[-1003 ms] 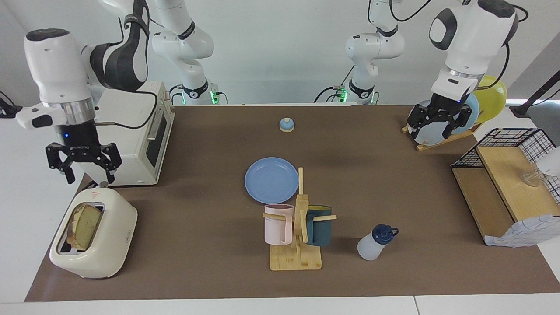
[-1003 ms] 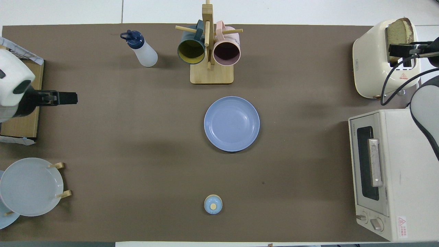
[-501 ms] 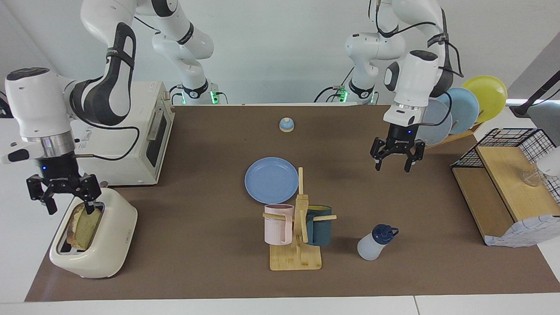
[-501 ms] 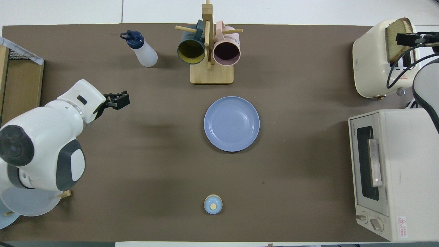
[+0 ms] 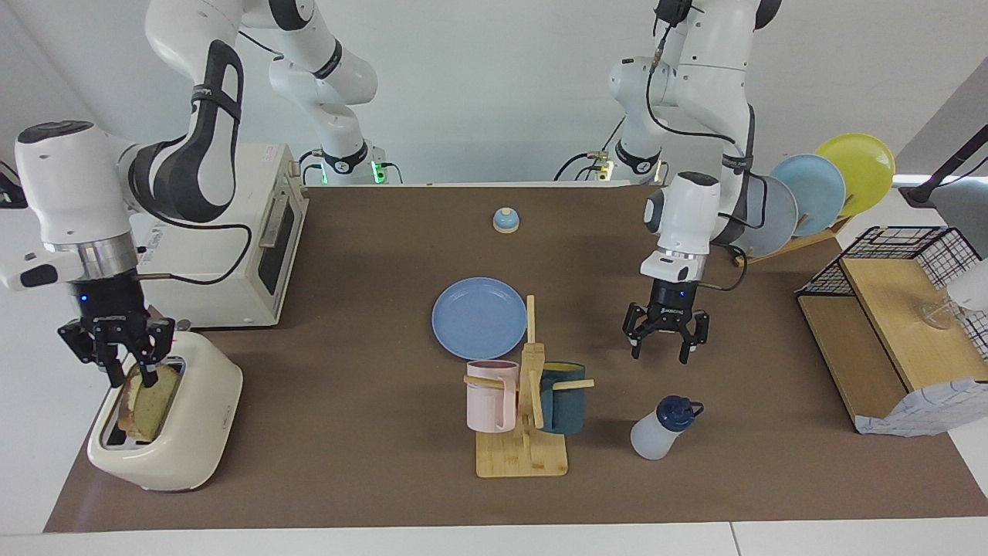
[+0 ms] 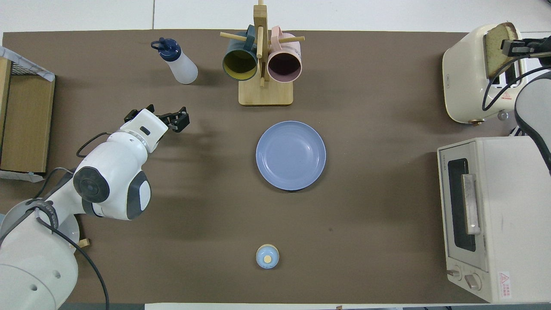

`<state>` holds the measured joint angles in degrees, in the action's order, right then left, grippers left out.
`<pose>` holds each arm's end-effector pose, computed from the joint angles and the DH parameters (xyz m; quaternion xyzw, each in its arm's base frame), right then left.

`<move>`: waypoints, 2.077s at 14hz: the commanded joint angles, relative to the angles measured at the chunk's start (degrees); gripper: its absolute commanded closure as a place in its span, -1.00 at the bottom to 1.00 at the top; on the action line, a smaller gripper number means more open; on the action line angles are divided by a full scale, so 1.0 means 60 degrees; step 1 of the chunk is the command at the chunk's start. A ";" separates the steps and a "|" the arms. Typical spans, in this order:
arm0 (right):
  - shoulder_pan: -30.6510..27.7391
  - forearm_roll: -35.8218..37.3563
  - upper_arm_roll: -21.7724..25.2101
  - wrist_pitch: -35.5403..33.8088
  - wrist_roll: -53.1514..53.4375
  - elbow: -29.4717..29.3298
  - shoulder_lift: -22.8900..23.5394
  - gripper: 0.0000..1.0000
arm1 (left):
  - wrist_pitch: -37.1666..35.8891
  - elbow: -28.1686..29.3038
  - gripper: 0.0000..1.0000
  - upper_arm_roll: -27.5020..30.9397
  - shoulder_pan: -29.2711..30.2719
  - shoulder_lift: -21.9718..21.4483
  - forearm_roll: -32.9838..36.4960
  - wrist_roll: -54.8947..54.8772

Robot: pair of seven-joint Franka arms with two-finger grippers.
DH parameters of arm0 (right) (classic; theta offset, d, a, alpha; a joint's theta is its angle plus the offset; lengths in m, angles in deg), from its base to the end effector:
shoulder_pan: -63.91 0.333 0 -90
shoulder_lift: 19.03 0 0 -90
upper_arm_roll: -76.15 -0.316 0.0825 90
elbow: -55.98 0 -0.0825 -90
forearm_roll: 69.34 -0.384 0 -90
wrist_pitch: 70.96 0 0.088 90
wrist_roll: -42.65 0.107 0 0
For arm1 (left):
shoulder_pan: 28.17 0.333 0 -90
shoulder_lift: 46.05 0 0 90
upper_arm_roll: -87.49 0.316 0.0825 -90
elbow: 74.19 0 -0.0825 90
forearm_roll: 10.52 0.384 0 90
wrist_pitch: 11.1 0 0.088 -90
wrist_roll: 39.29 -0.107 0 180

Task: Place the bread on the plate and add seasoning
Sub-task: 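Reach the right gripper to the toaster bread while the left gripper reaches the bottle, then lift the bread toward the plate while the left gripper grasps the bottle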

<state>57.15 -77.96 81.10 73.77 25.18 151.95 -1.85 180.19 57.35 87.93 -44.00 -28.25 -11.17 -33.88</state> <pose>0.6752 -0.1347 0.4910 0.9610 0.0064 0.2753 0.0233 0.5584 -0.1526 0.2997 0.9306 -0.0762 0.3521 0.0645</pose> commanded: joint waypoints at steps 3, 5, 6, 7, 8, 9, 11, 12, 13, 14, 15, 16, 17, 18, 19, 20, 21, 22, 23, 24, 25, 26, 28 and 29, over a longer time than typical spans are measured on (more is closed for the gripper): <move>-0.0177 -0.0408 -0.0048 -0.2693 -0.0077 -0.1528 0.0183 1.00 | 0.1545 -0.0898 -1.00 0.3964 -0.4343 0.1805 -0.1779 0.0093; -0.0177 -0.0760 -0.0048 -0.4996 0.0011 -0.2995 0.0593 1.00 | 0.1545 -0.1267 -1.00 0.4028 -0.4407 0.1953 -0.1840 0.0152; -0.0148 -0.0732 -0.0048 -0.5557 0.0069 -0.3292 0.0609 1.00 | 0.1530 -0.1472 -1.00 0.4028 -0.4407 0.2186 -0.1797 0.0152; -0.0003 -0.0500 -0.0019 -0.5954 0.0186 -0.3498 0.0493 1.00 | 0.1530 -0.1691 -1.00 0.3999 -0.4407 0.2420 -0.1811 0.0195; 0.0318 0.0228 -0.0019 -0.6321 0.0361 -0.3529 0.0434 1.00 | 0.1501 -0.1940 -1.00 0.3984 -0.4421 0.2640 -0.1825 0.0254; 0.0626 0.1177 -0.0062 -0.6774 0.0610 -0.3848 0.0303 1.00 | 0.1167 -0.2247 -1.00 0.3984 -0.4407 0.2701 -0.1811 0.0414; 0.0833 0.1743 -0.0092 -0.7814 0.0700 -0.4348 0.0243 1.00 | 0.0275 -0.3080 -1.00 0.3984 -0.4247 0.2788 -0.1811 0.0590; 0.0964 0.1628 -0.0106 -0.7949 0.0700 -0.4349 0.0069 1.00 | -0.0063 -0.3419 -1.00 0.3984 -0.4231 0.2934 -0.1811 0.0736; 0.1111 0.1423 -0.0295 -0.7950 0.0714 -0.4349 -0.0150 1.00 | -0.0110 -0.3480 -1.00 0.3984 -0.4216 0.2965 -0.1811 0.0781; 0.1170 0.1117 -0.0558 -0.8066 0.0715 -0.4320 -0.0326 1.00 | -0.0140 -0.3524 -1.00 0.3999 -0.4173 0.3023 -0.1811 0.0782; 0.1200 0.0824 -0.0836 -0.8212 0.0744 -0.4059 -0.0531 1.00 | -0.0198 -0.3698 -1.00 0.3984 -0.4100 0.3183 -0.1796 0.0767; 0.1345 0.0734 -0.1129 -0.8069 0.1077 -0.3766 -0.0635 1.00 | -0.0358 -0.4019 -1.00 0.3984 -0.4027 0.3330 -0.1811 0.0796; 0.1622 0.0660 -0.1248 -0.7951 0.1835 -0.3633 -0.0723 1.00 | -0.0606 -0.4167 -1.00 0.3984 -0.3968 0.3360 -0.1811 0.0883; 0.2002 0.0341 -0.1292 -0.7994 0.2669 -0.3530 -0.0782 1.00 | -0.0696 -0.4212 -1.00 0.3999 -0.3967 0.3375 -0.1811 0.0928; 0.2238 0.0033 -0.1293 -0.7849 0.3228 -0.3166 -0.0956 1.00 | -0.0812 -0.4430 -1.00 0.3984 -0.3764 0.3491 -0.1753 0.0928; 0.2530 -0.0173 -0.1293 -0.7500 0.3626 -0.2496 -0.1263 1.00 | -0.0799 -0.4636 -1.00 0.3984 -0.3704 0.3695 -0.1781 0.0943; 0.2881 -0.0320 -0.1293 -0.6786 0.3833 -0.1691 -0.1599 1.00 | -0.0741 -0.4667 -1.00 0.3970 -0.3718 0.3755 -0.1796 0.0957; 0.3247 -0.0380 -0.1293 -0.6068 0.3965 -0.0973 -0.1878 1.00 | -0.0610 -0.4711 -1.00 0.3970 -0.3776 0.4002 -0.1883 0.0972; 0.3628 -0.0380 -0.1293 -0.5336 0.4184 -0.0298 -0.2084 1.00 | -0.0362 -0.5059 -1.00 0.3984 -0.3820 0.4599 -0.2247 0.1016; 0.3907 -0.0380 -0.1293 -0.4864 0.4433 0.0172 -0.2202 1.00 | -0.0244 -0.5295 -1.00 0.3955 -0.3835 0.4663 -0.2366 0.1045; 0.4258 -0.0366 -0.1293 -0.4410 0.4798 0.0511 -0.2232 1.00 | -0.0228 -0.5297 -1.00 0.3955 -0.3821 0.4664 -0.2382 0.1045; 0.4580 -0.0380 -0.1293 -0.4115 0.5106 0.0630 -0.2189 1.00 | -0.0228 -0.5297 -1.00 0.3955 -0.3806 0.4664 -0.2368 0.0987; 0.5254 -0.0366 -0.1293 -0.3486 0.5999 0.1024 -0.2086 1.00 | -0.0184 -0.5297 -1.00 0.3940 -0.3791 0.4650 -0.2382 0.1031; 0.5548 -0.0351 -0.1293 -0.2902 0.6249 0.1491 -0.2101 1.00 | -0.0184 -0.5297 -1.00 0.3940 -0.3791 0.4620 -0.2397 0.1045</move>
<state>88.21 -79.25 73.06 51.45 59.99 155.25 -12.50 178.28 26.73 111.26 -66.76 -1.17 -24.52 -27.96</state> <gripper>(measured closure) 0.930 0.000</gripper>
